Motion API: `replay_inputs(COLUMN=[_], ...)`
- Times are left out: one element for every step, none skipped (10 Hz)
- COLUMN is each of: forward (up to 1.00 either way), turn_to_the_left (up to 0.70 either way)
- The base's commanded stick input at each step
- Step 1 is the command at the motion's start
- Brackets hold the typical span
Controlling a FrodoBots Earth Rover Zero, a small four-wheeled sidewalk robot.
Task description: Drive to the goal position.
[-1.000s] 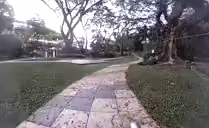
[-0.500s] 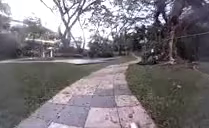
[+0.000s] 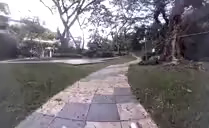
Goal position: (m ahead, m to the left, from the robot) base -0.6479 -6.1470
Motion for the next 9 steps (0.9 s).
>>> replay_inputs(forward=[0.70,0.70,0.70,0.70,0.70,0.70,0.70,0.70,0.70], turn_to_the_left=[-0.13,-0.13,-0.13,-0.13,-0.13,-0.13,-0.13,-0.13,-0.13])
